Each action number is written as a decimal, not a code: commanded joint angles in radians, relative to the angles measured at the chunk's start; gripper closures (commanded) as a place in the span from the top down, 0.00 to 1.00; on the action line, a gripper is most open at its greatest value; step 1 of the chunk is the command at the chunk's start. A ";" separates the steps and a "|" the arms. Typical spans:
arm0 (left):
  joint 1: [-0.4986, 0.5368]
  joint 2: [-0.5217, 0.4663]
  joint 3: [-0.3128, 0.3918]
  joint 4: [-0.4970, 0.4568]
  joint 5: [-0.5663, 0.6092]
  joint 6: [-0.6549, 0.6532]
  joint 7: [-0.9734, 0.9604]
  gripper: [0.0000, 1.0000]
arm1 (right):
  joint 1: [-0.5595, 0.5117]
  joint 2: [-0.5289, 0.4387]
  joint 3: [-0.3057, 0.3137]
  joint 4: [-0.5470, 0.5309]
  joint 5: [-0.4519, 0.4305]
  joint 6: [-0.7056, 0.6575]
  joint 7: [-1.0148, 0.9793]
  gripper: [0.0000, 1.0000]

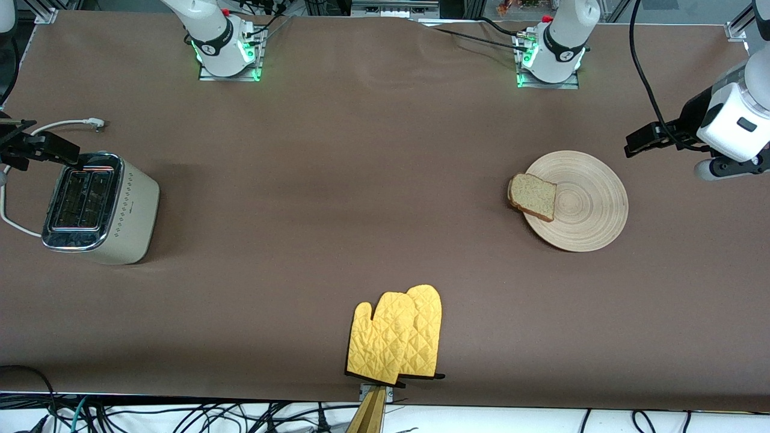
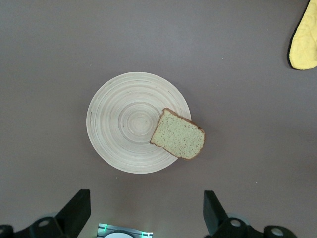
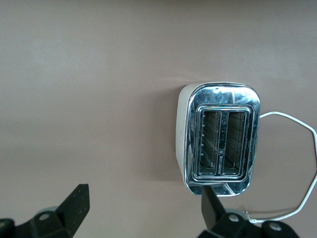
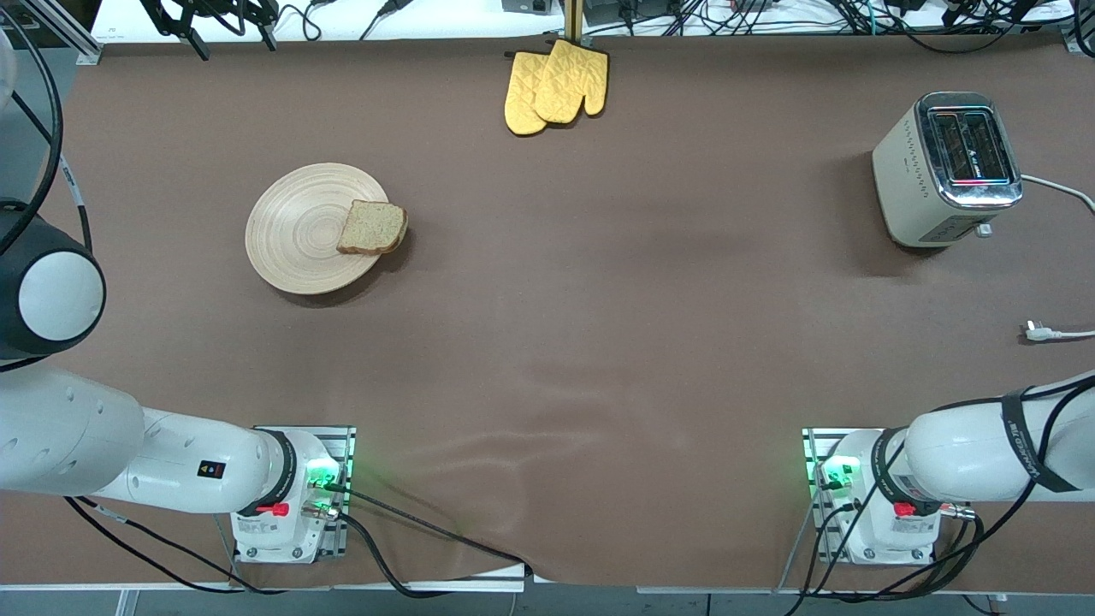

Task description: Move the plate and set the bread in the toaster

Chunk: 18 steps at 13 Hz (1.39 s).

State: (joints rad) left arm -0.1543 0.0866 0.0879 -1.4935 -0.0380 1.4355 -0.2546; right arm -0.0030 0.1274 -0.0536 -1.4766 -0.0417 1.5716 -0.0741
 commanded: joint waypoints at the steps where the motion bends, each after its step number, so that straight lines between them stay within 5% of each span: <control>1: 0.025 0.004 -0.010 0.012 -0.019 -0.010 0.073 1.00 | -0.008 0.009 0.003 0.022 0.006 -0.004 0.011 1.00; 18: 0.032 0.007 -0.010 0.010 -0.020 -0.010 0.092 1.00 | -0.008 0.011 0.003 0.022 0.010 -0.004 0.008 1.00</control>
State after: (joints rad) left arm -0.1378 0.0887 0.0879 -1.4935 -0.0380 1.4355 -0.1873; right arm -0.0044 0.1293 -0.0536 -1.4766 -0.0417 1.5717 -0.0741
